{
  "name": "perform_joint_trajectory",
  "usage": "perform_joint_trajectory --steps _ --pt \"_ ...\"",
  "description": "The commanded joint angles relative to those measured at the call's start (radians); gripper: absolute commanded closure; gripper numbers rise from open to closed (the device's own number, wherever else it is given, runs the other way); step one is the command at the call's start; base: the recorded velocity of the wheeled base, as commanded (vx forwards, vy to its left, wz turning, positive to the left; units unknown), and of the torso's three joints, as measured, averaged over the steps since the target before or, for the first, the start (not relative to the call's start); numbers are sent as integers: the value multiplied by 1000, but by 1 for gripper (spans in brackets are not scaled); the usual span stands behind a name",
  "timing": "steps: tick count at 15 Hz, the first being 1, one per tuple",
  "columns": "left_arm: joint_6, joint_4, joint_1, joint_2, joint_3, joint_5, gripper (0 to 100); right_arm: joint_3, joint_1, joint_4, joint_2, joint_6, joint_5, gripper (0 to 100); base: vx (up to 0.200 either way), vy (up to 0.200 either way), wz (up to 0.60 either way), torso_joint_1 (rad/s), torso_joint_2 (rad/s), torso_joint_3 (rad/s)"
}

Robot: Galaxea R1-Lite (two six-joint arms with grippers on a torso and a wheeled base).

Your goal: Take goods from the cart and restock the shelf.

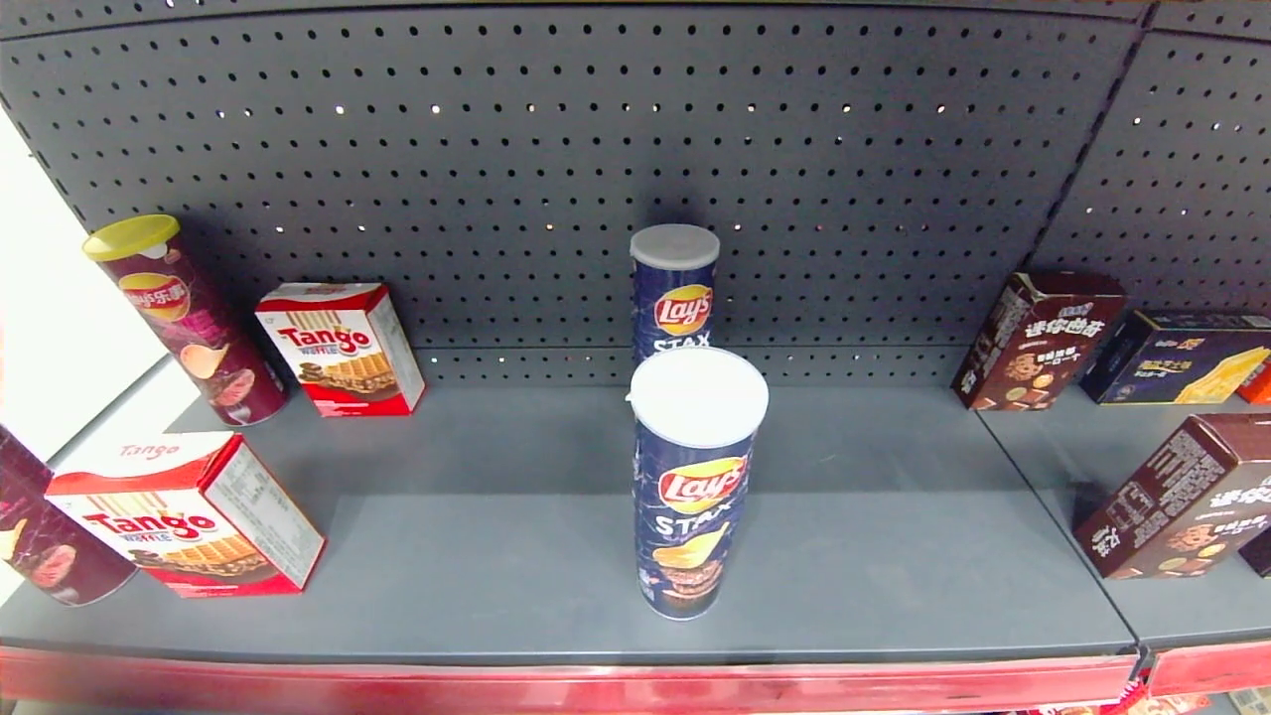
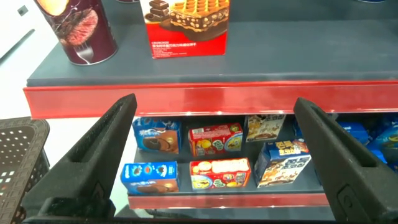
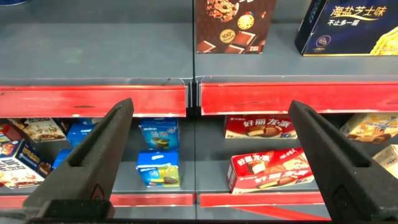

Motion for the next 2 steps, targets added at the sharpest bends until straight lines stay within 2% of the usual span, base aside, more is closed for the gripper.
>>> perform_joint_trajectory --steps 1,2 --pt "0 -1 0 1 0 0 0 0 0 -1 2 -1 0 0 0 0 0 0 0 0" --pt "0 -1 0 1 0 0 0 0 0 1 2 -1 0 0 0 0 0 0 0 0"
